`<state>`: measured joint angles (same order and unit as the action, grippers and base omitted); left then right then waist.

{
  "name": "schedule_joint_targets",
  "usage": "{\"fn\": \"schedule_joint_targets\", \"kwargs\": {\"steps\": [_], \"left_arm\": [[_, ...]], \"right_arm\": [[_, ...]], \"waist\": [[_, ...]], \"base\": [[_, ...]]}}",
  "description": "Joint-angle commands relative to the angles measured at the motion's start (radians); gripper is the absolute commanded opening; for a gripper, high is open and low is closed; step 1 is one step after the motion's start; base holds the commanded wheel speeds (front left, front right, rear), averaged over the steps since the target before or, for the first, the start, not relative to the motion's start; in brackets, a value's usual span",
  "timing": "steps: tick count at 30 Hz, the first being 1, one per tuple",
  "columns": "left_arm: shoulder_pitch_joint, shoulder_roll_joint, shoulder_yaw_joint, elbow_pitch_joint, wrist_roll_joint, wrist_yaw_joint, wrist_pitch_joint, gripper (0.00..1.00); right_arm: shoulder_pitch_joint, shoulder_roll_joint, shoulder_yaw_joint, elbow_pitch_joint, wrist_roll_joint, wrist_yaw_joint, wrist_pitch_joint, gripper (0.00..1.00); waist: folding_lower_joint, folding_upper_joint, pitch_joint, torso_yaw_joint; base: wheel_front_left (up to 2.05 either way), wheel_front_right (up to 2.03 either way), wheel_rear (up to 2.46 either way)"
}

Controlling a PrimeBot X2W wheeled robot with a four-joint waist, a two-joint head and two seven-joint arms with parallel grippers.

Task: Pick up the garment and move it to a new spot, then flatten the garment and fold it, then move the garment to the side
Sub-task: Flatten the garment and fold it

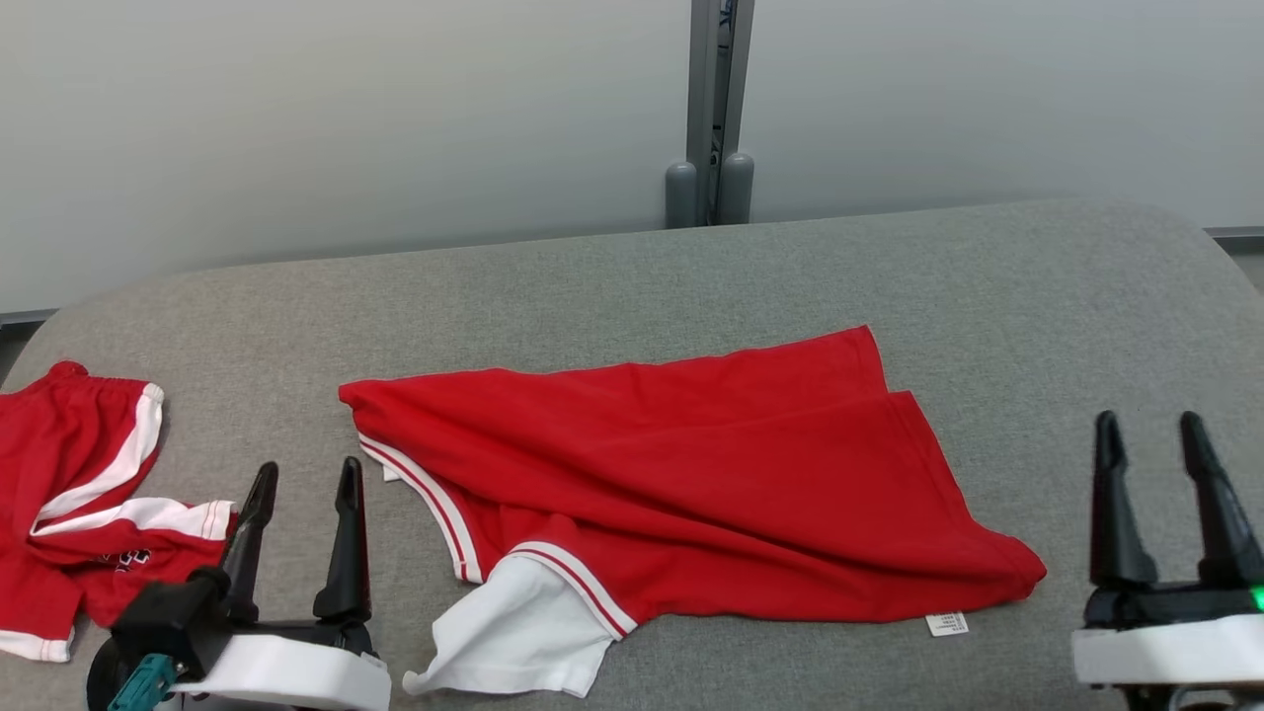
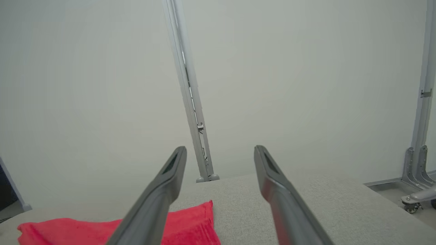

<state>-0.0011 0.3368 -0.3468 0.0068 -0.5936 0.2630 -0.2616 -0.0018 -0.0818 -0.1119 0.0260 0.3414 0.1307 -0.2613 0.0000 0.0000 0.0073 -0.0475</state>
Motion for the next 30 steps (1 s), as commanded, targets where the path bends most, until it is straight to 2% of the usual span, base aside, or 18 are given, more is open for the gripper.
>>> {"fn": "schedule_joint_targets", "kwargs": {"steps": [1, 5, 7, 10, 11, 13, 19, 27, 30], "left_arm": [[0.018, -0.007, 0.028, -0.01, 0.029, -0.009, -0.004, 1.0], [0.043, -0.059, 0.099, -0.028, 0.102, -0.056, -0.004, 1.0], [0.074, -0.1, 0.141, -0.013, 0.155, -0.098, -0.003, 1.0], [0.082, -0.14, 0.173, 0.009, 0.194, -0.138, -0.003, 1.0], [0.082, -0.14, 0.173, 0.009, 0.194, -0.138, -0.003, 1.0], [0.08, -0.17, 0.203, 0.03, 0.223, -0.175, -0.003, 1.0], [0.071, -0.21, 0.243, 0.046, 0.272, -0.224, -0.003, 1.0], [0.076, -0.24, 0.277, 0.071, 0.306, -0.266, -0.003, 1.0], [0.081, -0.246, 0.272, 0.094, 0.297, -0.297, -0.003, 1.0]], "right_arm": [[0.024, 0.005, 0.022, -0.027, -0.044, 0.0, -0.005, 1.0], [0.04, 0.008, 0.046, -0.062, -0.103, 0.0, -0.005, 1.0], [0.044, 0.014, 0.038, -0.06, -0.124, 0.0, -0.005, 1.0], [0.025, 0.013, 0.035, -0.053, -0.138, 0.0, -0.005, 1.0], [0.025, 0.013, 0.035, -0.053, -0.138, 0.0, -0.005, 1.0], [0.011, 0.004, 0.039, -0.045, -0.142, 0.0, -0.005, 1.0], [0.014, -0.005, 0.042, -0.029, -0.137, 0.0, -0.005, 1.0], [0.019, -0.009, 0.052, -0.018, -0.133, 0.0, -0.005, 1.0], [0.023, -0.019, 0.055, -0.011, -0.13, 0.0, -0.005, 1.0]], "waist": [[0.0, 0.0, 0.004, -0.004], [0.0, 0.0, 0.011, -0.006], [0.0, 0.0, 0.017, -0.005], [0.0, 0.0, 0.02, -0.001], [0.0, 0.0, 0.02, -0.001], [0.0, 0.0, 0.016, 0.006], [0.0, 0.0, 0.007, 0.015], [0.0, 0.0, 0.0, 0.013], [0.0, 0.0, -0.003, 0.01]], "base": [[0.0, 0.0, 0.0], [0.0, 0.0, 0.0], [0.0, 0.0, 0.0], [0.0, 0.0, 0.0], [0.0, 0.0, 0.0], [0.0, 0.0, 0.0], [0.0, 0.0, 0.0], [0.0, 0.0, 0.0], [0.0, 0.0, 0.0]]}}
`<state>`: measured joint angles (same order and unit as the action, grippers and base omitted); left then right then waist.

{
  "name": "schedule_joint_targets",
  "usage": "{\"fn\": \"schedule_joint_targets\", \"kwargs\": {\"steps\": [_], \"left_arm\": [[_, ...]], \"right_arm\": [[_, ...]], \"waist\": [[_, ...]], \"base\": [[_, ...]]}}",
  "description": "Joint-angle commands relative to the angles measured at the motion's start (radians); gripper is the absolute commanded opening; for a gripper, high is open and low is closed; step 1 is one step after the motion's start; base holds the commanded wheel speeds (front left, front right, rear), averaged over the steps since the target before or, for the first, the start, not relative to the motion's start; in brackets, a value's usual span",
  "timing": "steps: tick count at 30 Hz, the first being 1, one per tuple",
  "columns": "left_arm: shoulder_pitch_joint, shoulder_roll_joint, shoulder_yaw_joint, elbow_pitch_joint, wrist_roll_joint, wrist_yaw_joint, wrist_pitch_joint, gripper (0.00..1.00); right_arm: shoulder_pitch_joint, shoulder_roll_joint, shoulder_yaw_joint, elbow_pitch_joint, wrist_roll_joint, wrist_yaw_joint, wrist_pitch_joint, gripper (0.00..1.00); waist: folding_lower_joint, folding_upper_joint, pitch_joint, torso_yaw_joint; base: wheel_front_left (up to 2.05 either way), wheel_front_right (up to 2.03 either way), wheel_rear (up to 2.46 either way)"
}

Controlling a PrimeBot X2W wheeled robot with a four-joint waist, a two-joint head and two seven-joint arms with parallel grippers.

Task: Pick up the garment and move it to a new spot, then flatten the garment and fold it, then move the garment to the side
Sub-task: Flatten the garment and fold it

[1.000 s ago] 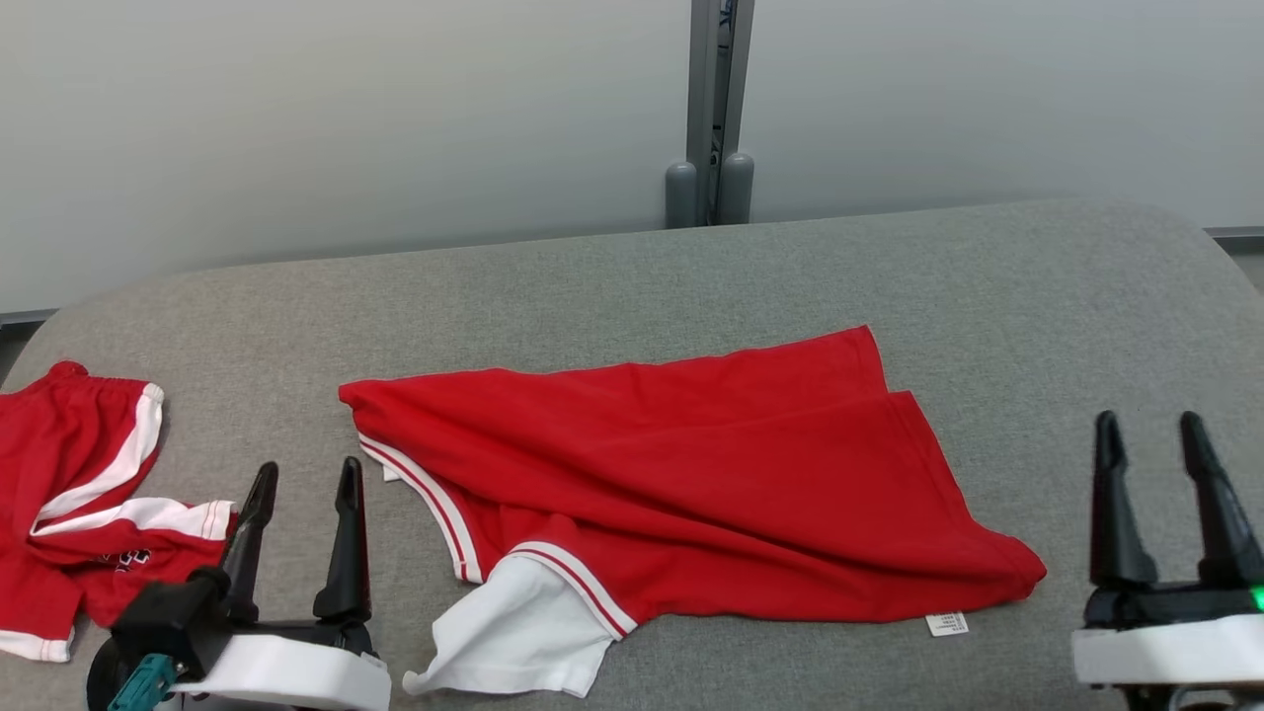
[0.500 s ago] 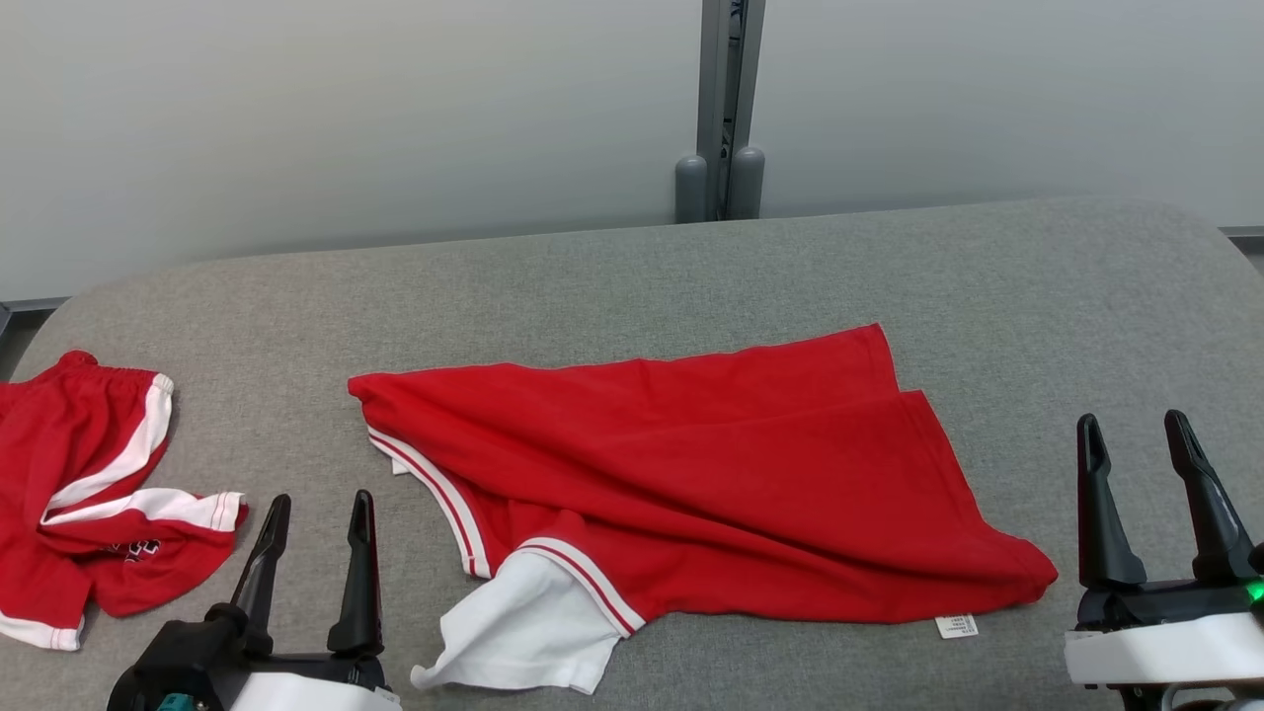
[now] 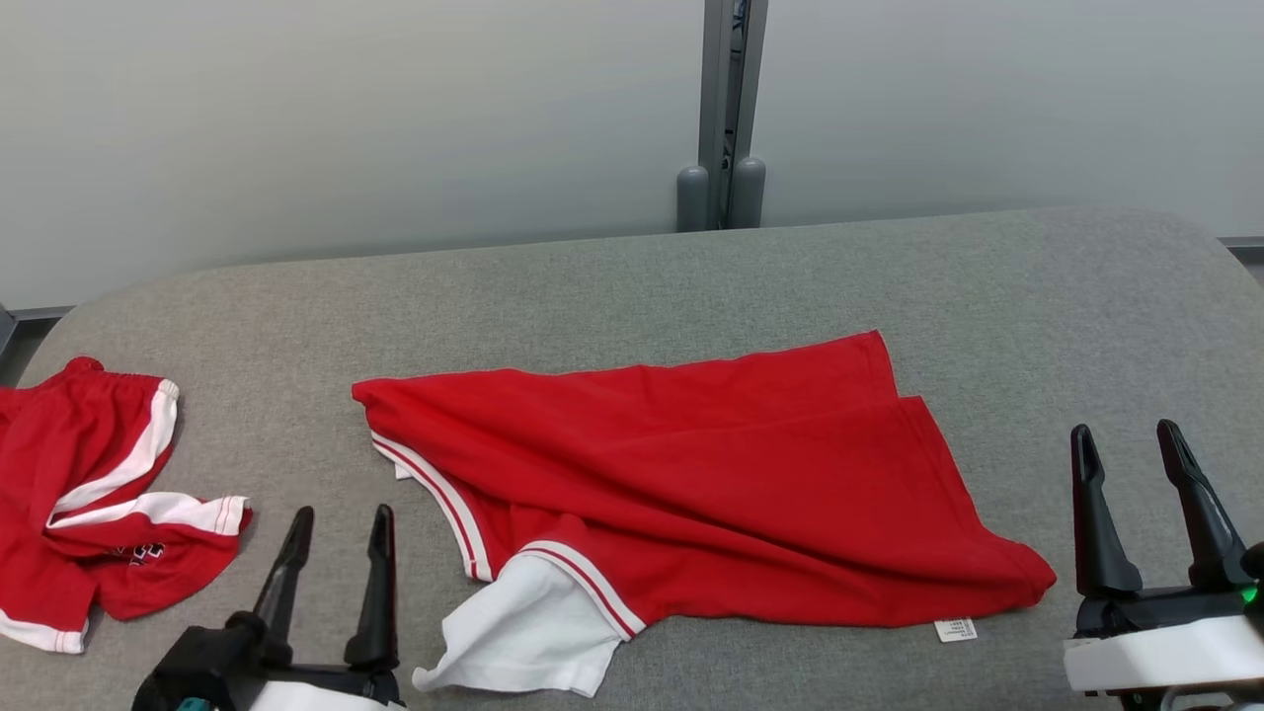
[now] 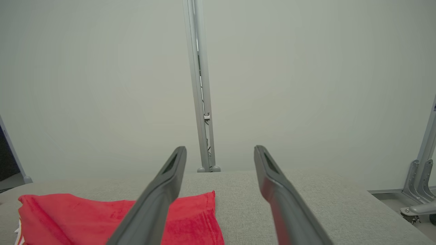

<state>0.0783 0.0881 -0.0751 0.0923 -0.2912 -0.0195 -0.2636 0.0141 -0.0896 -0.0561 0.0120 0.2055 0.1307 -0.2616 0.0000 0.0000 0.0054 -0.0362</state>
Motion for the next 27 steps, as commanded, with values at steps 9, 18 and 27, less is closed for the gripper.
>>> {"fn": "schedule_joint_targets", "kwargs": {"steps": [9, 18, 27], "left_arm": [[0.049, 0.075, -0.049, 0.019, -0.062, -0.087, 0.099, 1.0], [0.134, 0.147, -0.086, -0.095, -0.116, -0.078, 0.419, 1.0], [0.094, 0.184, -0.15, -0.146, -0.136, -0.087, 0.589, 1.0]], "right_arm": [[0.038, -0.113, 0.002, 0.137, 0.074, 0.0, 0.011, 1.0], [-0.045, -0.258, 0.192, 0.369, 0.256, 0.0, 0.188, 1.0], [-0.177, -0.323, 0.388, 0.544, 0.387, 0.0, 0.218, 1.0]], "waist": [[0.0, 0.0, -0.01, -0.005], [0.0, 0.0, -0.003, -0.008], [0.0, 0.0, 0.039, 0.028]], "base": [[0.0, 0.0, 0.0], [0.0, 0.0, 0.0], [0.0, 0.0, 0.0]]}}
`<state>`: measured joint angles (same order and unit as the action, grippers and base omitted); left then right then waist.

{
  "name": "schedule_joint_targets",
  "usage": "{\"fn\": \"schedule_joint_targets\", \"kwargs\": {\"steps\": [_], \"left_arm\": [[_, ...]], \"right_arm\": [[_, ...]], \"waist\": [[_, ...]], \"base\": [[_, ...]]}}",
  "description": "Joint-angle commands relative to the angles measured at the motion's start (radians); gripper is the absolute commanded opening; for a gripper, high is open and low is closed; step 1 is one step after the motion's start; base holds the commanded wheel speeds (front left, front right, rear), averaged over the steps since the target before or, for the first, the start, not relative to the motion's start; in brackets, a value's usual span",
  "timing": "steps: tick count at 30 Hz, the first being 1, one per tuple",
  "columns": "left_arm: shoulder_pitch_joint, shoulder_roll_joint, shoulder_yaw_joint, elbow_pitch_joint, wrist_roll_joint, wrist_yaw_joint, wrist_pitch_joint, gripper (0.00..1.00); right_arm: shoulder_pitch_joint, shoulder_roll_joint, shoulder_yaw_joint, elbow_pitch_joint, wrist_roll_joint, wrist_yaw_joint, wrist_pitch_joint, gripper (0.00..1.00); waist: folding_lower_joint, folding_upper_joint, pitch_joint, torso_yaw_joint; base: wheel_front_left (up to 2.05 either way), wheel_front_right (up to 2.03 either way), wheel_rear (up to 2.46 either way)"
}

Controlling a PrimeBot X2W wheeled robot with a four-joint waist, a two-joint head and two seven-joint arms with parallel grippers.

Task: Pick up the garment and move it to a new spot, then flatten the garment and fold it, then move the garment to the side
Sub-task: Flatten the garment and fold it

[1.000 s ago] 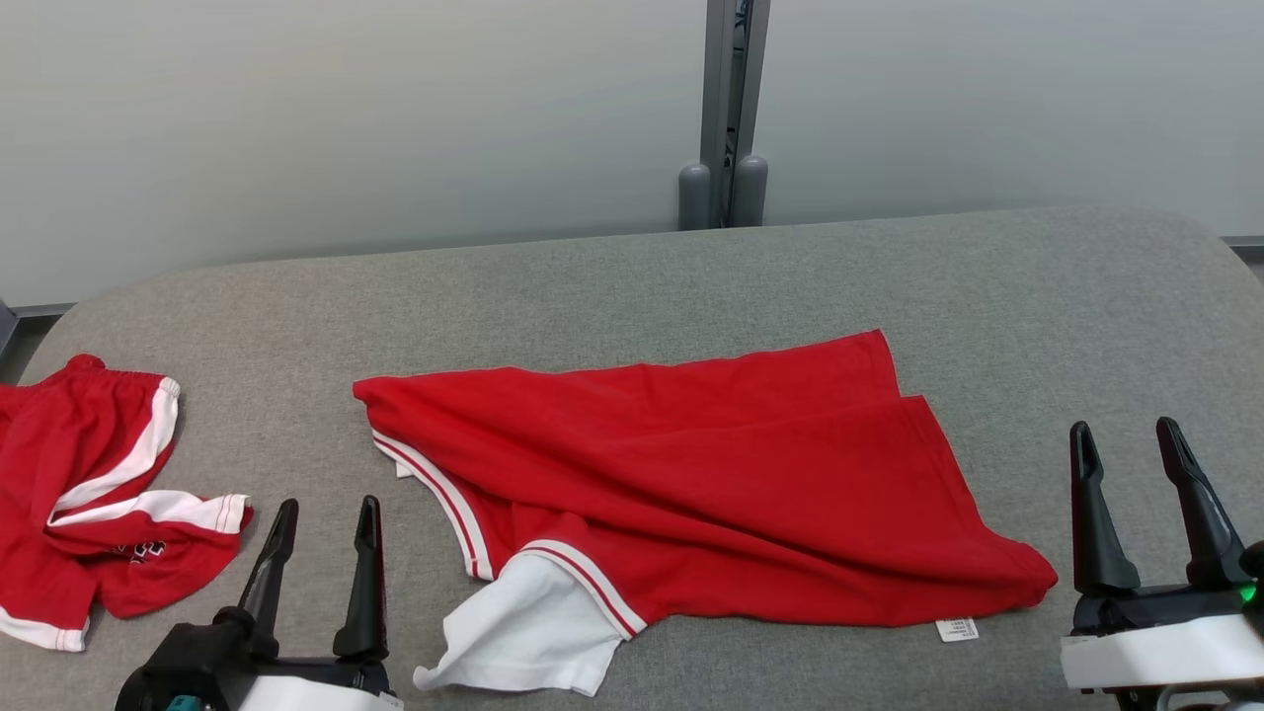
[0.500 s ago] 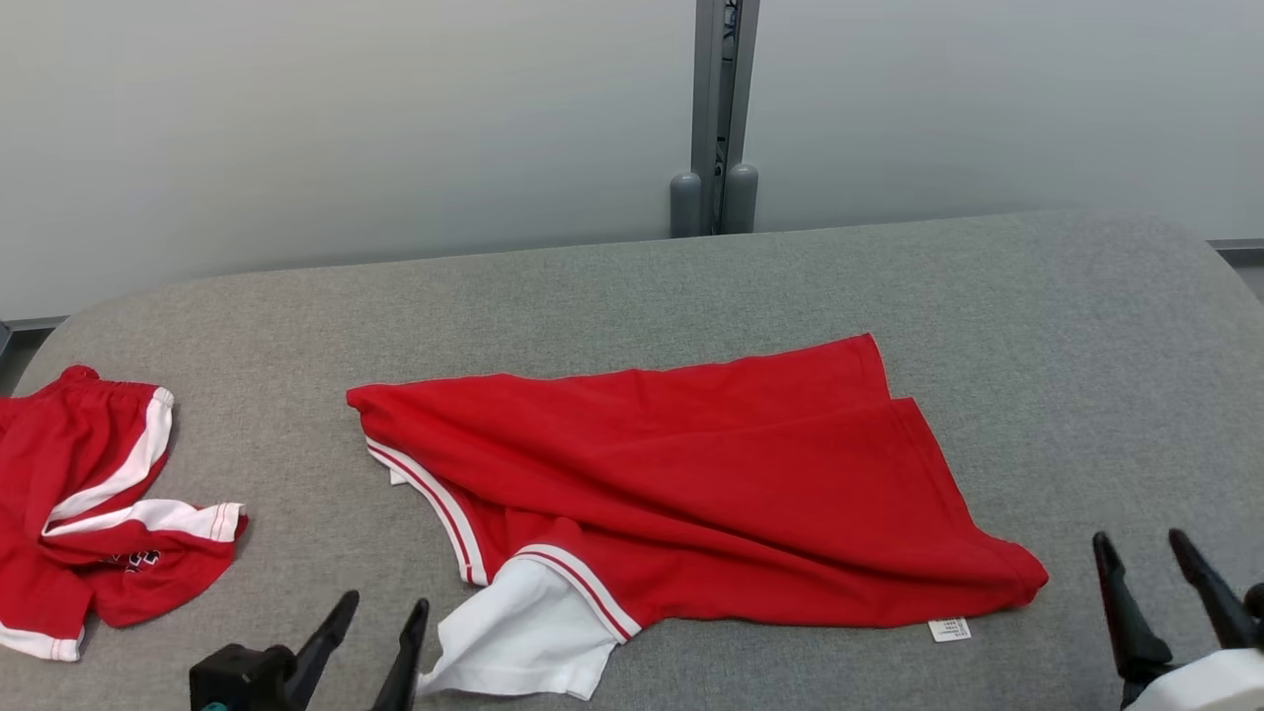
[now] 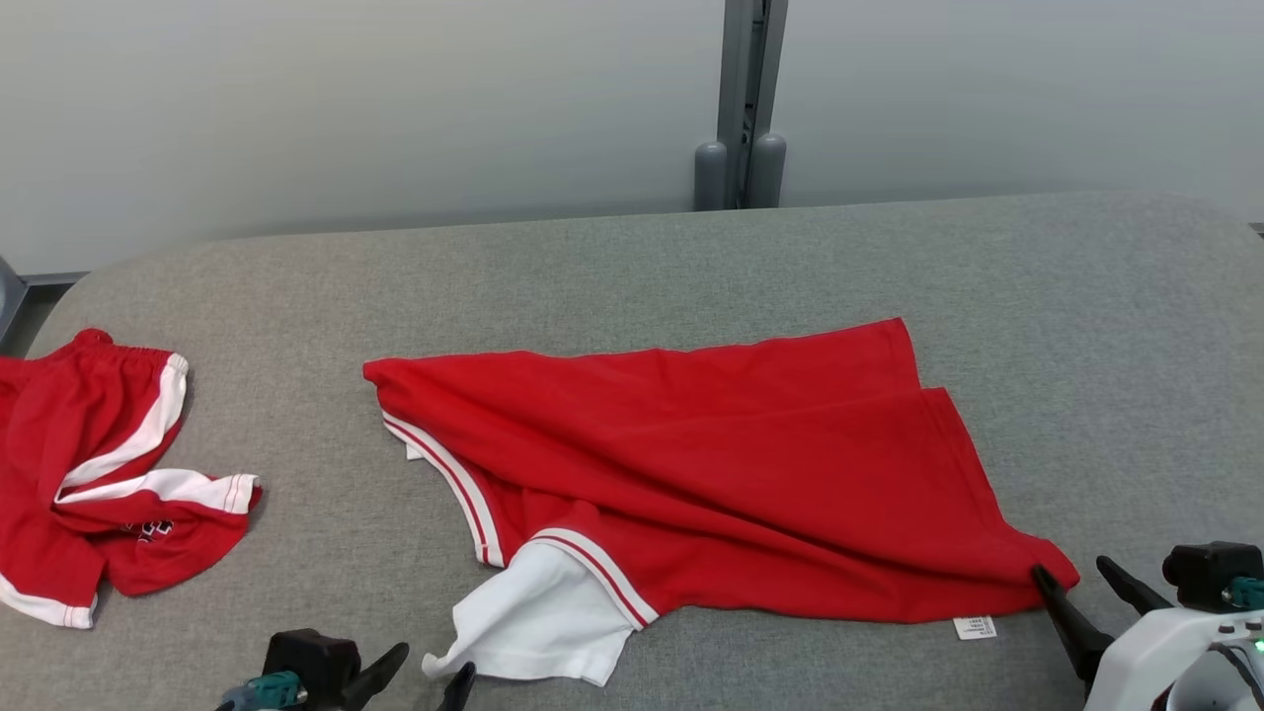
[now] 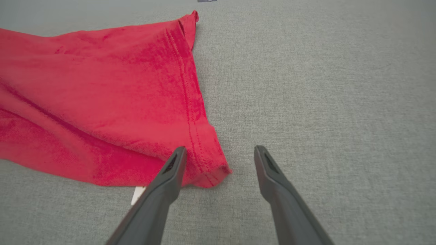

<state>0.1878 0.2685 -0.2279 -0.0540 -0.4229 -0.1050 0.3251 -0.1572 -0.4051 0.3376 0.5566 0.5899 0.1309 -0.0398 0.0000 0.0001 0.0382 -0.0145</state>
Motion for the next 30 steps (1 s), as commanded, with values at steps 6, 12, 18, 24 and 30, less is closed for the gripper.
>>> {"fn": "schedule_joint_targets", "kwargs": {"steps": [6, 12, 18, 24, 30], "left_arm": [[-0.067, 0.036, -0.048, 0.036, 0.002, -0.015, 0.032, 1.0], [-0.113, 0.036, -0.077, 0.097, -0.011, -0.019, 0.025, 1.0], [-0.136, 0.042, -0.097, 0.143, -0.026, -0.023, 0.008, 0.79], [-0.147, 0.046, -0.117, 0.172, -0.039, -0.025, -0.005, 0.0], [-0.145, 0.052, -0.121, 0.149, -0.072, -0.025, -0.035, 0.0]], "right_arm": [[-0.072, -0.021, 0.087, 0.054, 0.045, 0.0, -0.04, 1.0], [-0.113, -0.021, 0.166, 0.095, 0.092, 0.0, -0.054, 1.0], [-0.134, -0.025, 0.217, 0.129, 0.133, 0.0, -0.078, 0.45], [-0.148, -0.029, 0.251, 0.154, 0.159, 0.0, -0.099, 0.0], [-0.154, -0.036, 0.266, 0.144, 0.204, 0.0, -0.143, 0.0]], "waist": [[0.0, -0.0001, 0.035, 0.016], [0.0, -0.0001, 0.046, 0.012], [0.0, -0.0001, 0.051, 0.009], [0.0, -0.0001, 0.044, 0.01], [0.0, -0.0001, 0.012, 0.015]], "base": [[0.0, 0.0, 0.0], [0.0, 0.0, 0.0], [0.0, 0.0, 0.0], [0.0, 0.0, 0.0], [0.0, 0.0, 0.0]]}}
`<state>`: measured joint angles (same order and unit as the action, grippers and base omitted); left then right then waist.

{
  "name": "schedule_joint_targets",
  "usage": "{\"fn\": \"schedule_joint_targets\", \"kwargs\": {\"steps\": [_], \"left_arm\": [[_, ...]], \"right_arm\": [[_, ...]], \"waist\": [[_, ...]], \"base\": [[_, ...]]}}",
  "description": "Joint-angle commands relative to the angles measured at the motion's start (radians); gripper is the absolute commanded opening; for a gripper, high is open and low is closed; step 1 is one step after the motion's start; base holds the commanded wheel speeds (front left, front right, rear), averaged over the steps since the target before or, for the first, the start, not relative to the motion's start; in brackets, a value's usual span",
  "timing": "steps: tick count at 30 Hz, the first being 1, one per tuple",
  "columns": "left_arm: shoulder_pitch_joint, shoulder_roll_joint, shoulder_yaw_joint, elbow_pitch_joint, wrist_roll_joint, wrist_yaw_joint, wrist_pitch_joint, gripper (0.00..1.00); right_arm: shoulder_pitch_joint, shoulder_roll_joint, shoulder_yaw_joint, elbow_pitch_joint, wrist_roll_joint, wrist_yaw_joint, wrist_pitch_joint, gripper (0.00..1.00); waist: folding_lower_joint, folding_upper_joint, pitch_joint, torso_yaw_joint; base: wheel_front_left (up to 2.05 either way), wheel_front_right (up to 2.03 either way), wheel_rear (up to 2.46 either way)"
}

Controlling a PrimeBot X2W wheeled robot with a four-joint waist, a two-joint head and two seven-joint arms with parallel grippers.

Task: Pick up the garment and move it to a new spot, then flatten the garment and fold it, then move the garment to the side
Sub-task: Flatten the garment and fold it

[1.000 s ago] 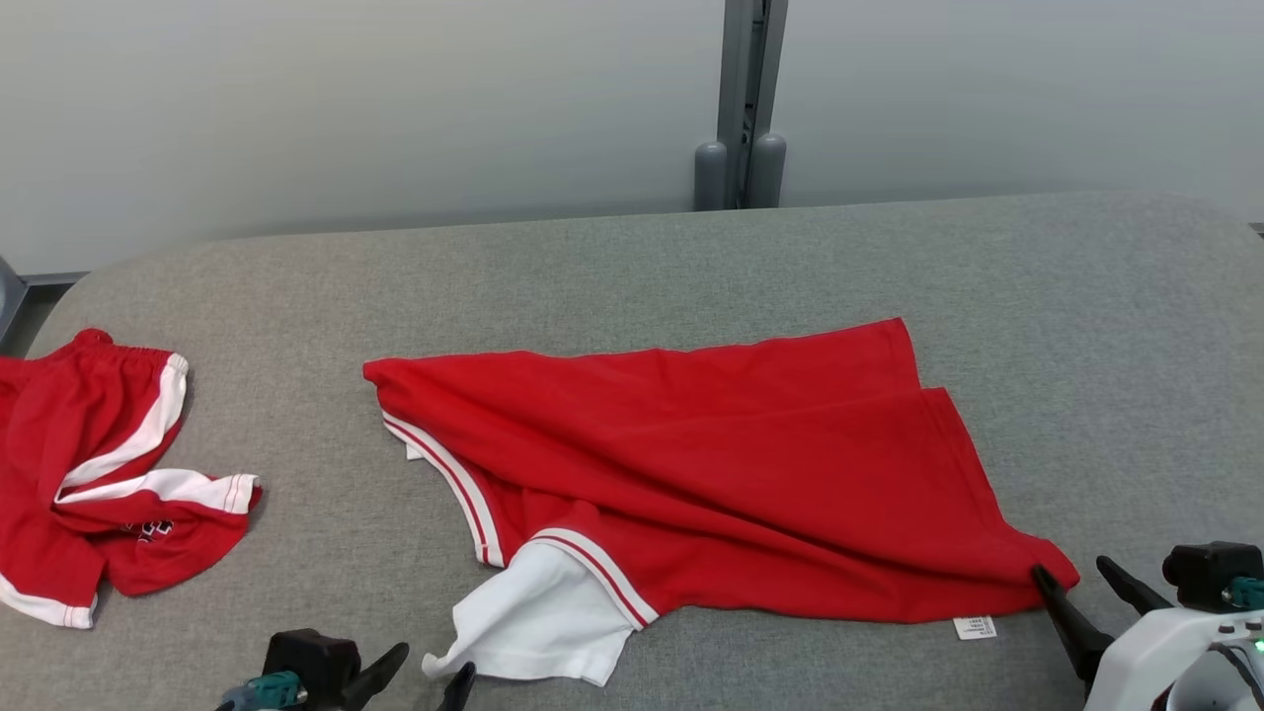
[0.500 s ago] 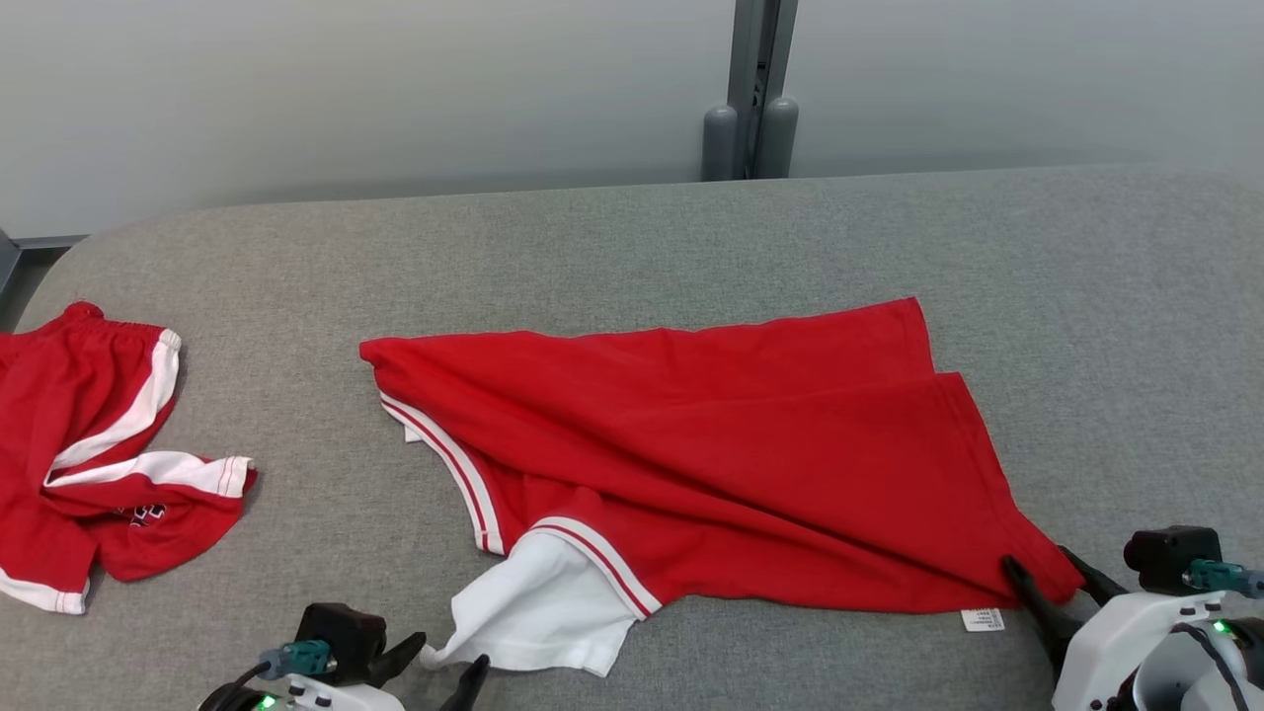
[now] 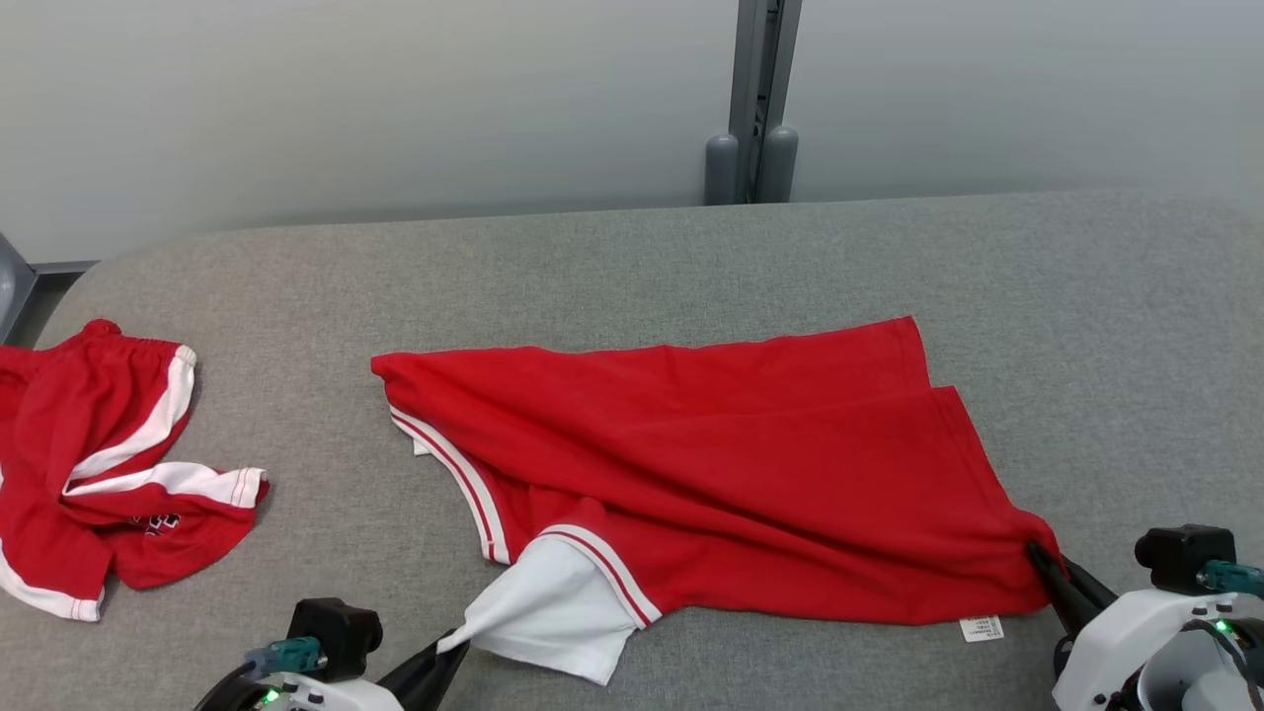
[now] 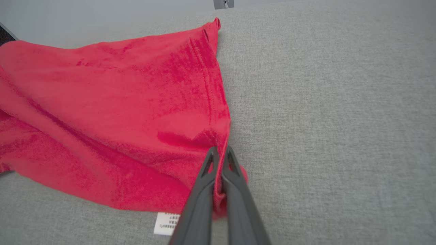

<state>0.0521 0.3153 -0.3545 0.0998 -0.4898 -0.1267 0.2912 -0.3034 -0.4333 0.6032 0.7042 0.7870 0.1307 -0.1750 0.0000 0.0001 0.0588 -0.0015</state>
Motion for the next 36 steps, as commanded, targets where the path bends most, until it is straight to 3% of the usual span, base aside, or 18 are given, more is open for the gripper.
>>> {"fn": "schedule_joint_targets", "kwargs": {"steps": [1, 8, 13, 19, 27, 36], "left_arm": [[-0.002, 0.008, 0.009, -0.014, -0.015, -0.003, -0.002, 0.0], [0.085, 0.04, 0.04, -0.155, -0.091, 0.01, 0.049, 0.0], [0.157, 0.057, 0.07, -0.312, -0.164, 0.032, 0.102, 0.0], [0.099, 0.059, 0.108, -0.412, -0.253, 0.021, 0.114, 0.0], [-0.216, 0.099, 0.21, -0.324, -0.334, 0.01, 0.138, 0.0], [-0.772, 0.138, 0.175, -0.068, -0.336, -0.004, 0.174, 0.0]], "right_arm": [[-0.003, -0.012, 0.001, -0.009, 0.015, 0.0, -0.011, 0.0], [0.075, -0.063, 0.001, -0.14, 0.127, 0.0, 0.012, 0.0], [0.165, -0.115, -0.033, -0.326, 0.258, 0.0, 0.061, 0.0], [0.168, -0.147, -0.066, -0.45, 0.32, 0.0, 0.108, 0.0], [-0.018, -0.141, -0.088, -0.503, 0.391, 0.0, 0.201, 0.0], [-0.43, -0.113, -0.1, -0.438, 0.489, 0.0, 0.346, 0.0]], "waist": [[0.0, -0.0001, -0.016, 0.003], [0.0, -0.0001, -0.064, 0.014], [0.0, -0.0001, -0.074, 0.017], [0.0, -0.0001, -0.062, 0.009], [0.0, -0.0001, 0.046, -0.01], [0.0, -0.0001, 0.273, -0.023]], "base": [[0.0, 0.0, 0.0], [0.0, 0.0, 0.0], [0.0, 0.0, 0.0], [0.0, 0.0, 0.0], [0.0, 0.0, 0.0], [0.0, 0.0, 0.0]]}}
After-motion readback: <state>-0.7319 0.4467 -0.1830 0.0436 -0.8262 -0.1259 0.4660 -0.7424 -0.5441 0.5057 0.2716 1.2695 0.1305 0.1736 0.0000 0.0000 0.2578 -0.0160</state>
